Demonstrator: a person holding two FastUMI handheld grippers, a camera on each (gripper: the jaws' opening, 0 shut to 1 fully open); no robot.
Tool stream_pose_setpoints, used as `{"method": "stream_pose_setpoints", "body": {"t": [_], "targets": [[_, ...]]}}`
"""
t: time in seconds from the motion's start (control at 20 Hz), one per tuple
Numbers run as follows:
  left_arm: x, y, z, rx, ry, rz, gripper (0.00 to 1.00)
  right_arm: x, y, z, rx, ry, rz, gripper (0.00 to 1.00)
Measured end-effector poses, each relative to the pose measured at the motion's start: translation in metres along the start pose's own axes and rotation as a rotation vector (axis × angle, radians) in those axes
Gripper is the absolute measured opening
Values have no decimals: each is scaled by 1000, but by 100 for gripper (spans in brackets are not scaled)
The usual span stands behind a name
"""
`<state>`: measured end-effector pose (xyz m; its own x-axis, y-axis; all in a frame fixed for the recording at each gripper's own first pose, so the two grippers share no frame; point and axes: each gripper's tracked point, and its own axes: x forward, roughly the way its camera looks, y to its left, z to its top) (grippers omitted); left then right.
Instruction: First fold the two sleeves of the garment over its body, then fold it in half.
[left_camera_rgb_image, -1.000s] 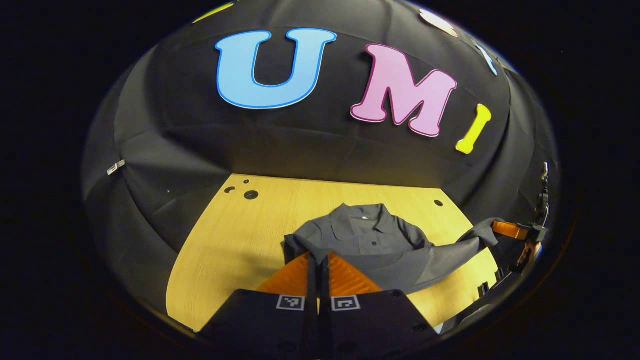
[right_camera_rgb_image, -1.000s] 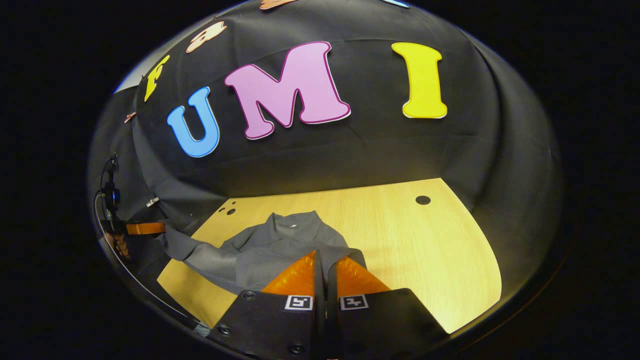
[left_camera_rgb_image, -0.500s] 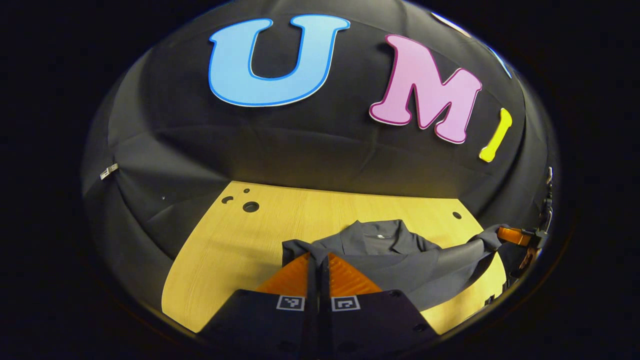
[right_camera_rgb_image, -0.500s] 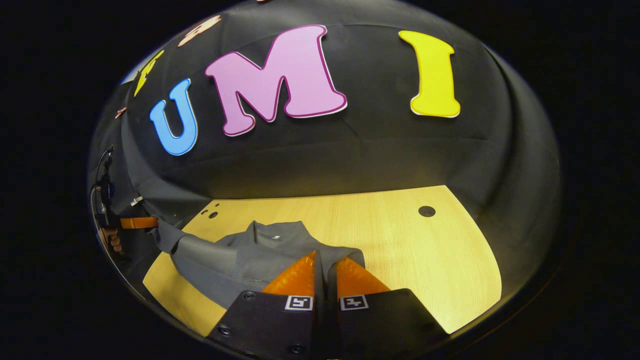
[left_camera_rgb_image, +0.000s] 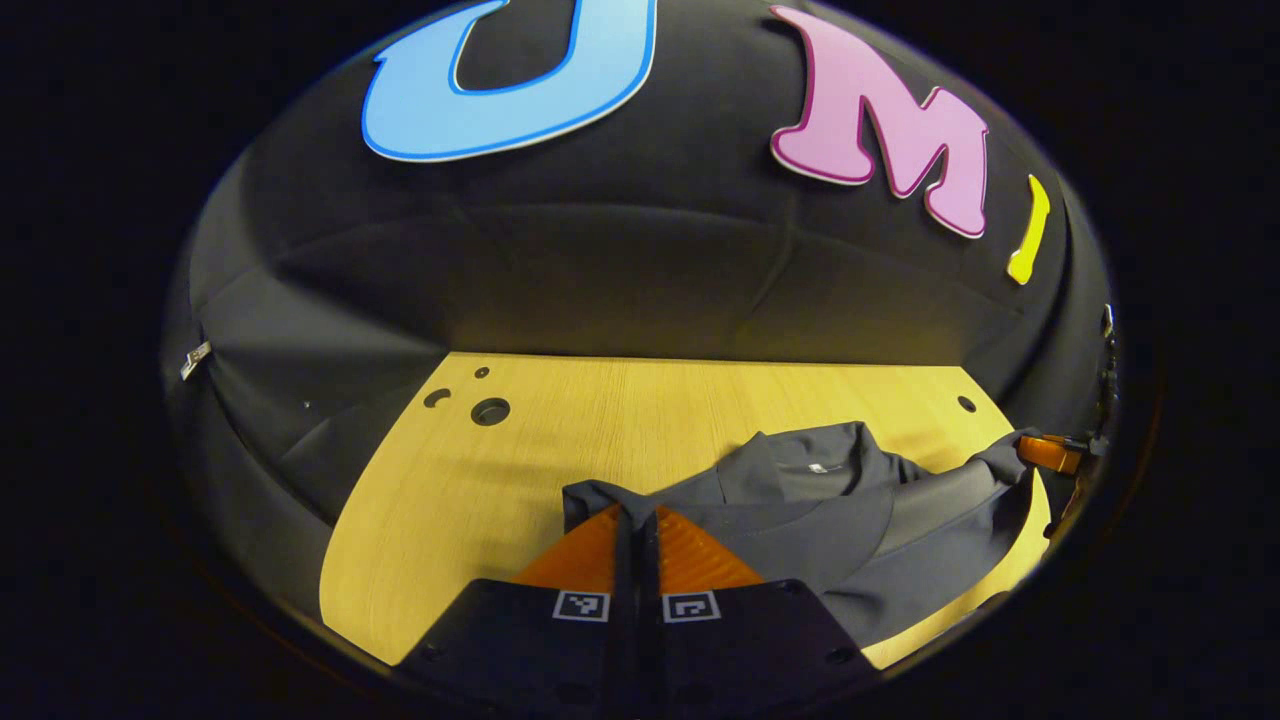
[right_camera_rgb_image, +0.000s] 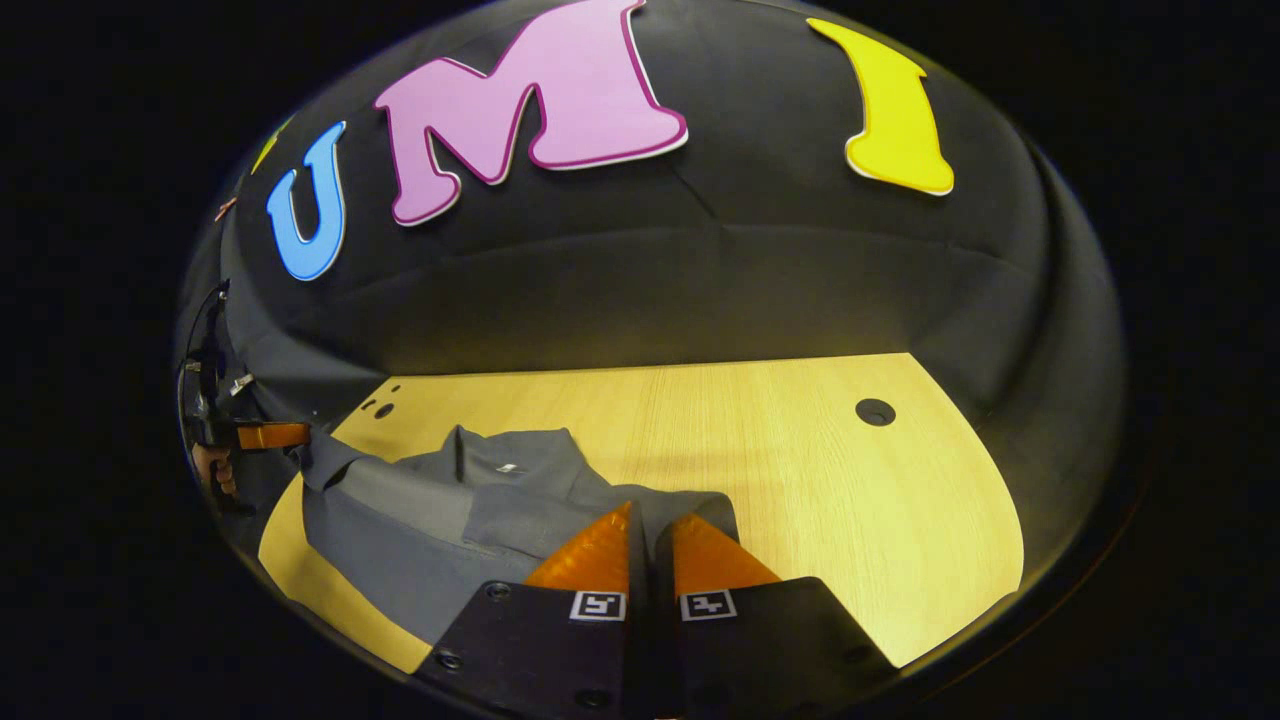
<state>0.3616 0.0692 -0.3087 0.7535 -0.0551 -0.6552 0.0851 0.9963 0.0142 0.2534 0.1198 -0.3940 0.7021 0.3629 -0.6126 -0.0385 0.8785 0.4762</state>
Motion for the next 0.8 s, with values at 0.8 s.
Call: {"method": "stream_pose_setpoints", "body": {"t": [0.8], "targets": [[93,4,-81,66,144,82,5,81,-13,-81,-59,165,-23,5]]}}
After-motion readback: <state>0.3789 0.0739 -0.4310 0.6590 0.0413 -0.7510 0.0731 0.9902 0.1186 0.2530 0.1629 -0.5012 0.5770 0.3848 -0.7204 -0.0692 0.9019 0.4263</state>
